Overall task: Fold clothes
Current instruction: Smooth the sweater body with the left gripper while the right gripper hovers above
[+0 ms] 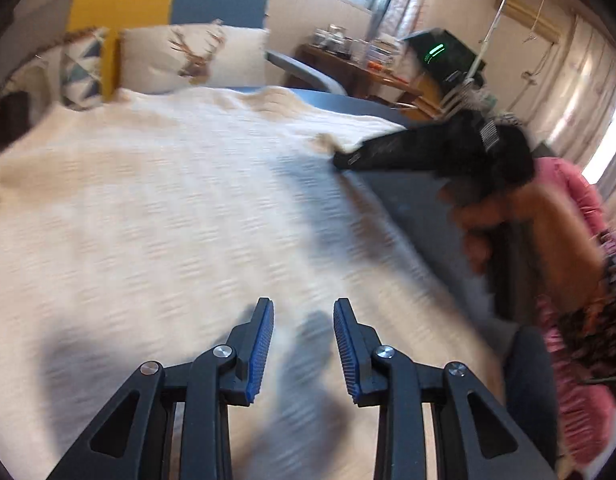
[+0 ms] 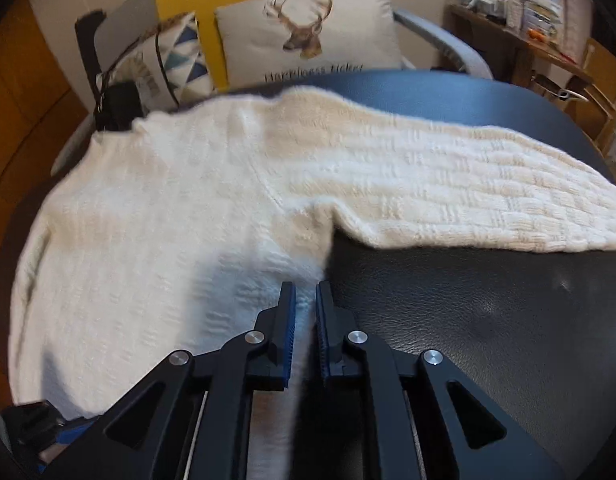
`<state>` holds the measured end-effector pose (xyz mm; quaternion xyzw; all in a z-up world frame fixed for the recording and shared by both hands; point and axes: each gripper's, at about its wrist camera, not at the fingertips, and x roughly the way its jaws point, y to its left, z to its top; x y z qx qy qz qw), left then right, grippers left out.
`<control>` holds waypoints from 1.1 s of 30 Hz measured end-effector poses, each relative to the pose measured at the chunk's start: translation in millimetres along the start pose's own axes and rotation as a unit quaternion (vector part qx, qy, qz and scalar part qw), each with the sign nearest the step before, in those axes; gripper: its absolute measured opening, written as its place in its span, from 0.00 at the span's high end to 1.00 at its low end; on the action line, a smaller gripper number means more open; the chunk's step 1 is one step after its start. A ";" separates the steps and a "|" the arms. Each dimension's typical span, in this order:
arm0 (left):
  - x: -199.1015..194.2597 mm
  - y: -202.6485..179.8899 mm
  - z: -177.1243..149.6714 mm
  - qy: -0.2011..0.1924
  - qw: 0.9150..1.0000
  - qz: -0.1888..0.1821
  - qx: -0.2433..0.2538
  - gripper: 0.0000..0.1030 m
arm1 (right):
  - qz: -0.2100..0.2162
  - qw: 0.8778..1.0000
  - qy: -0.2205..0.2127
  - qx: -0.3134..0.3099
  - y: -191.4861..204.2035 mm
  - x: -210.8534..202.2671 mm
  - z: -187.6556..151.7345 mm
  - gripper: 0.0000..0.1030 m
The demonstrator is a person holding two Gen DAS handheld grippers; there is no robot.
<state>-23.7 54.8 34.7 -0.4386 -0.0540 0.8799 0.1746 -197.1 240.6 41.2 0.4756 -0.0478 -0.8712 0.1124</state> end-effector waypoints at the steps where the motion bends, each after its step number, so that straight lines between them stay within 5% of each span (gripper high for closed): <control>1: -5.6 7.4 -4.7 -0.004 1.000 0.001 -0.009 0.70 | 0.022 1.000 -0.015 -0.004 12.0 -8.5 0.0 0.91; 7: -37.4 39.9 -23.5 -0.022 0.998 0.003 -0.054 0.71 | 0.128 0.987 -0.034 -0.096 113.9 -26.2 -20.3 0.91; 11: -64.0 58.6 -38.0 -0.038 0.997 0.037 -0.065 0.71 | 0.121 0.981 -0.028 -0.150 160.6 -10.2 -45.2 0.88; 18: -138.0 118.7 -66.7 -0.079 0.985 0.101 -0.112 0.71 | 0.071 0.986 -0.026 -0.148 170.9 15.8 -72.7 0.88; 22: -168.2 170.3 -91.4 -0.070 0.976 0.128 -0.160 0.70 | 0.044 0.984 -0.029 -0.168 177.5 14.8 -76.6 0.88; 29: -173.9 204.0 -141.9 -0.016 0.974 0.080 -0.213 0.70 | 0.046 0.986 -0.011 -0.162 179.9 17.1 -72.0 0.88; 33: -176.9 194.8 -150.1 -0.019 0.975 0.094 -0.198 0.70 | 0.044 0.987 0.020 -0.151 181.1 20.1 -63.8 0.88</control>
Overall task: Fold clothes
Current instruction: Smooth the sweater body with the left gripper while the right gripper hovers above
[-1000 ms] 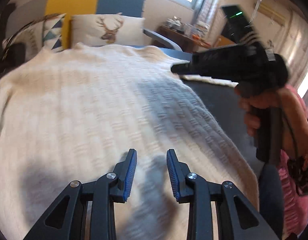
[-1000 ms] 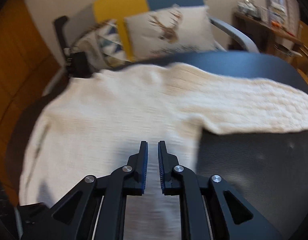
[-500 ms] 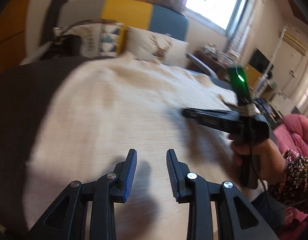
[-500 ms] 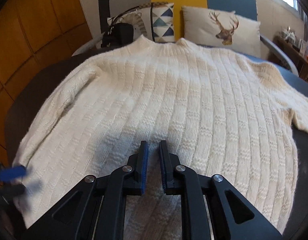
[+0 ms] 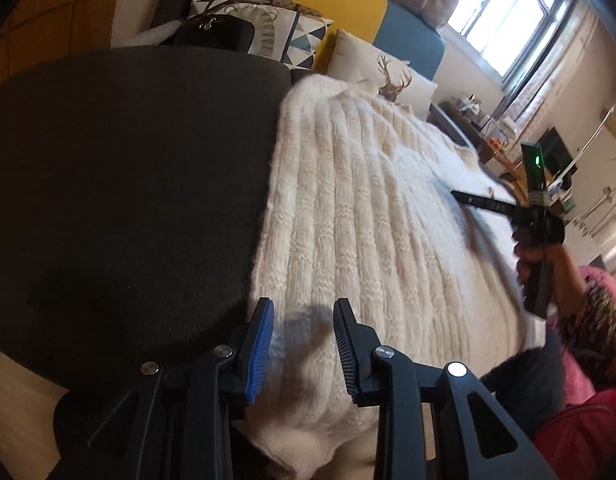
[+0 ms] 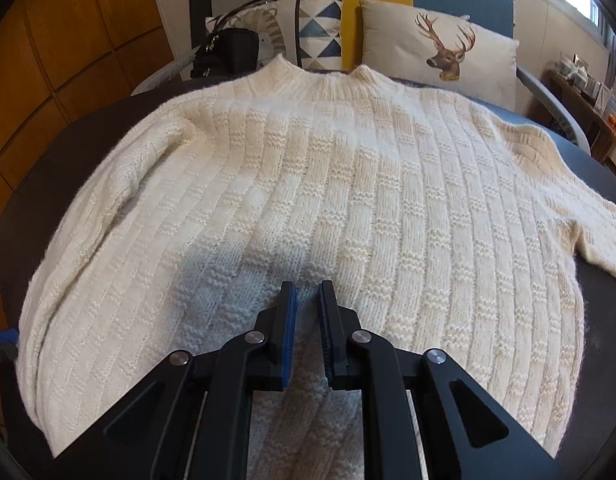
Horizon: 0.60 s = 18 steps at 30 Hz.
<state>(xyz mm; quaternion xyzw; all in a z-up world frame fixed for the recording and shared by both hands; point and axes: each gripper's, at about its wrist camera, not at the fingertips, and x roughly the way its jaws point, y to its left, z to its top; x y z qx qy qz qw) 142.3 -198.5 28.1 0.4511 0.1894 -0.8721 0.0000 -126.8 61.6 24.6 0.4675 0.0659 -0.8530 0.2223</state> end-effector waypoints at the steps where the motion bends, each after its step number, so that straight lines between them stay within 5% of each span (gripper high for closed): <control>1: -1.7 -1.2 -2.5 0.002 1.000 0.003 0.004 0.70 | 0.003 1.000 0.005 0.000 -1.0 0.6 1.0 0.88; 12: -4.1 5.1 -23.1 0.002 0.999 0.032 0.011 0.70 | 0.012 1.000 0.017 0.012 -4.0 1.7 1.6 0.88; 18: -1.9 -11.1 -22.5 0.005 0.996 0.074 0.055 0.91 | 0.011 0.999 0.022 0.024 -4.5 1.7 2.9 0.88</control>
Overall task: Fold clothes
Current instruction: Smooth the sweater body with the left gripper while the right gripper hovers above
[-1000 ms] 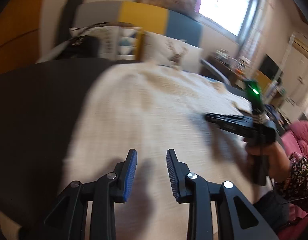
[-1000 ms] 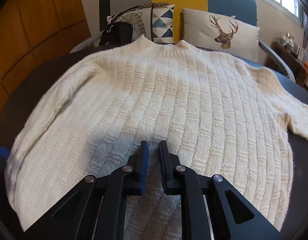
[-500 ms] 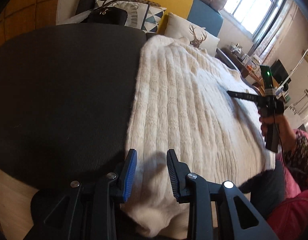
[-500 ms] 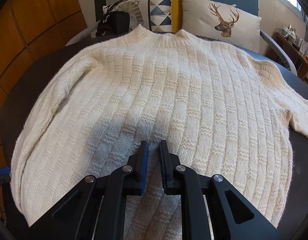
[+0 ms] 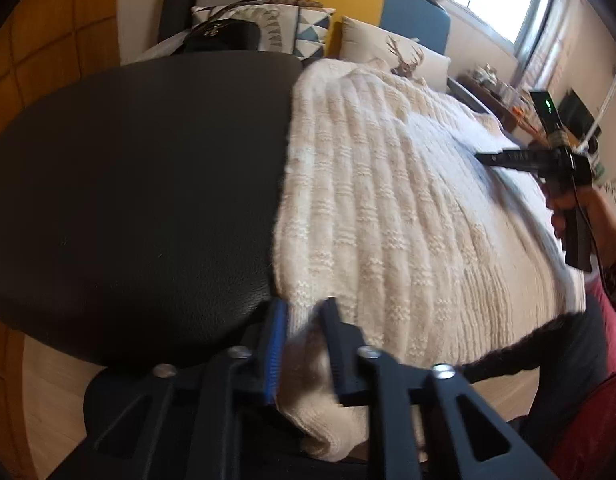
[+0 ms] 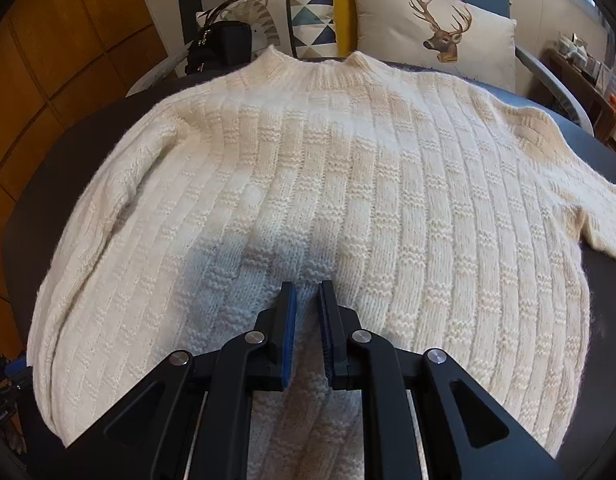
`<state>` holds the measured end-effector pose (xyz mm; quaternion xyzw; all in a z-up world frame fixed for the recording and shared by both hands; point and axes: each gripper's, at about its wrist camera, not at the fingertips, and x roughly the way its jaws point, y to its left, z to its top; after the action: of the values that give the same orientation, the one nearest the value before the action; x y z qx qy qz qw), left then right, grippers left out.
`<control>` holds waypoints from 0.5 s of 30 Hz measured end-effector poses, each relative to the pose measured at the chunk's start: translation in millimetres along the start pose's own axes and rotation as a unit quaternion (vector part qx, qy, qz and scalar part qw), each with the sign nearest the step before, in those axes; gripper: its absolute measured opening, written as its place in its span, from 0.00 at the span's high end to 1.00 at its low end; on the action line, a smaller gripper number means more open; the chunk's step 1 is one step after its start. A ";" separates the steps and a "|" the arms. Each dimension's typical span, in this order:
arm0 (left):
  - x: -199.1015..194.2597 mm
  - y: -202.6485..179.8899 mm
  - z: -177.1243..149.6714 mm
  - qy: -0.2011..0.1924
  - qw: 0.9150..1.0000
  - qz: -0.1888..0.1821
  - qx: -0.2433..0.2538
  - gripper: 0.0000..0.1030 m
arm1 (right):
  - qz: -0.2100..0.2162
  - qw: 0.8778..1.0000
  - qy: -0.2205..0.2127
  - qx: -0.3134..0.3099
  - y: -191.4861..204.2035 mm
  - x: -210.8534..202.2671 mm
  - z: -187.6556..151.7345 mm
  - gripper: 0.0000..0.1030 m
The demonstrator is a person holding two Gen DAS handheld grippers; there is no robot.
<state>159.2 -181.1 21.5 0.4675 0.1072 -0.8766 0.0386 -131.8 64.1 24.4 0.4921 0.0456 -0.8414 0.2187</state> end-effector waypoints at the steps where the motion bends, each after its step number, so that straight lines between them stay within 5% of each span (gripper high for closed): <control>1: -1.2 0.4 -0.8 0.000 1.000 0.003 0.006 0.92 | -0.002 1.000 0.001 -0.001 0.8 0.0 0.3 0.88; 8: -25.1 23.1 18.1 -0.035 0.999 -0.001 -0.033 0.93 | 0.015 0.999 -0.014 0.030 0.1 -15.1 -1.7 0.88; 15: -41.6 75.0 66.2 -0.065 0.995 0.071 -0.024 0.93 | 0.045 0.999 -0.016 -0.009 32.4 -24.0 -13.9 0.88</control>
<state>141.4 -270.2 80.3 0.4152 0.0923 -0.8972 0.1188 -97.1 46.7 42.1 0.4777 0.0278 -0.8382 0.2617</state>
